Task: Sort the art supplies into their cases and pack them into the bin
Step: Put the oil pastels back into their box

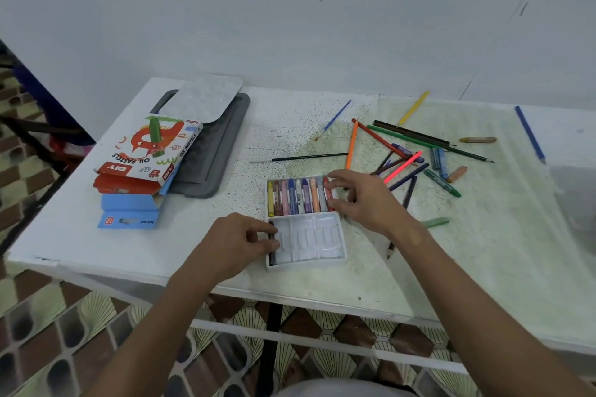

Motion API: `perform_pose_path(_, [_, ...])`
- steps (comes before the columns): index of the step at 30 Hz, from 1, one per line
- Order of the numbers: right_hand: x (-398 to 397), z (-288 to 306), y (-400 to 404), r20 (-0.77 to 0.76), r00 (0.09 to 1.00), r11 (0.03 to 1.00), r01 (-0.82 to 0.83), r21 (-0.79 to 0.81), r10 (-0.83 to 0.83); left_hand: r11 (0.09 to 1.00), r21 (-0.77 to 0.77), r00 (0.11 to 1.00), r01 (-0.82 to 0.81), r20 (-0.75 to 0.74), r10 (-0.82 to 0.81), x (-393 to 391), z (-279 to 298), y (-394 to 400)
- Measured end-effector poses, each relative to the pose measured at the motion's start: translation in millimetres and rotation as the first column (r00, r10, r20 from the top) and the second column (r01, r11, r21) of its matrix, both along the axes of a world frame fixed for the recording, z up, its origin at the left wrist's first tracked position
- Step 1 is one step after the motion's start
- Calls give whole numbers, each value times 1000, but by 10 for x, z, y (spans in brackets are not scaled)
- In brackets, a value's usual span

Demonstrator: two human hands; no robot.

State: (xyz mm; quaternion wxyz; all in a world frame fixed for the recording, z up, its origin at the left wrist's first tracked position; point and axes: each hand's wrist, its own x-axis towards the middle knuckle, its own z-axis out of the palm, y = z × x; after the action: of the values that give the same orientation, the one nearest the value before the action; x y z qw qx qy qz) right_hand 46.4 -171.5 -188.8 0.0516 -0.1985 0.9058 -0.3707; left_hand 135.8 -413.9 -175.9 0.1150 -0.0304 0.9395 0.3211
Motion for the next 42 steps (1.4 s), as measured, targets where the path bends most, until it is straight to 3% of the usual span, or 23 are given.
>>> perform_pose_path(5, [184,110,438,12,992,982,129,-136,-129,999,-12,987,37,-153,-38,-165,114,331])
perform_pose_path(10, [445,127,1187,79,954,951,297,-88,-291,971,0,957,241,-170,-237,-393,110,978])
perform_pose_path(16, [521,63,1701,74,936,939,344,7,-343,918,-22,912,396,-108,-395,-472,85,1651])
perform_pose_path(22, [417,34,1666,80,966,969,247,4,-246,974,-65,976,217,5,-217,-432,-31,2050])
perform_pose_path(26, [355,19,1623,59,979,980,193,59,-196,996,-36,997,83,5,-83,-358,-53,2277])
perform_pose_path(30, [373,-20,1692,70,974,977,214,2,-213,998,-58,1000,-27,-13,27,-347,-96,2416])
perform_pose_path(36, [480,-66,1692,237,922,919,351,-182,-305,990,101,995,-97,-10,98,-277,-58,2383])
perform_pose_path(42, [493,85,1404,363,906,882,342,-325,-218,964,251,980,-84,-152,125,-165,98,2029])
